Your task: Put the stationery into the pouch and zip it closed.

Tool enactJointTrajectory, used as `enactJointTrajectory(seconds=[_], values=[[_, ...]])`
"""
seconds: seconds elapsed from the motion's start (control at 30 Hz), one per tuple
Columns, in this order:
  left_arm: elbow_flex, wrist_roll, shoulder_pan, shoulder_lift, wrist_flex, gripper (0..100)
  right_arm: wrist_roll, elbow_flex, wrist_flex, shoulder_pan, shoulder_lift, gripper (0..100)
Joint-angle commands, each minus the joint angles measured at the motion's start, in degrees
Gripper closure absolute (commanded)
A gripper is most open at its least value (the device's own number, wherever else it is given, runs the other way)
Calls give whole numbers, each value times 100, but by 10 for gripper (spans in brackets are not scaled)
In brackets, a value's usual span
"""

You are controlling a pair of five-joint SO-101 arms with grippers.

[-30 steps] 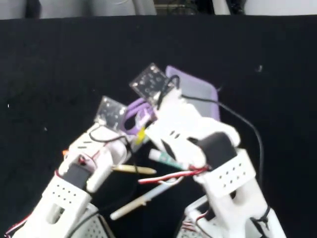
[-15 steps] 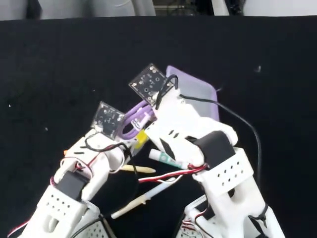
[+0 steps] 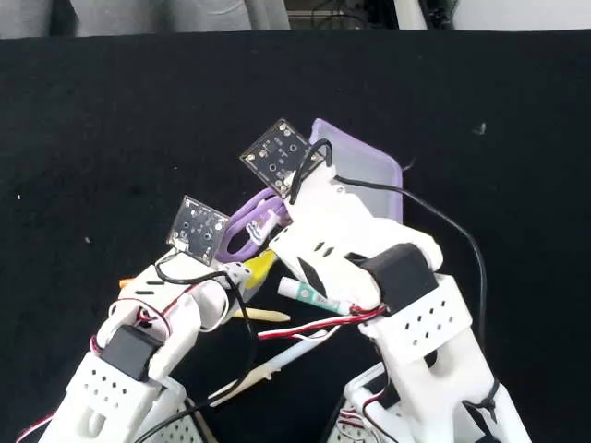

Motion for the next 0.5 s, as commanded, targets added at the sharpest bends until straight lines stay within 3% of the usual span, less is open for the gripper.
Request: enactJointTrajectory(seconds=[0.0, 0.17, 0.47], values=[[-347, 70, 180, -62, -88, 776, -26, -312, 26, -35, 31, 985], [-242, 70, 593, -18, -527, 776, -26, -312, 26, -35, 31, 985], [84, 44, 136, 0, -1073, 776, -26, -303, 35, -35, 31, 985]])
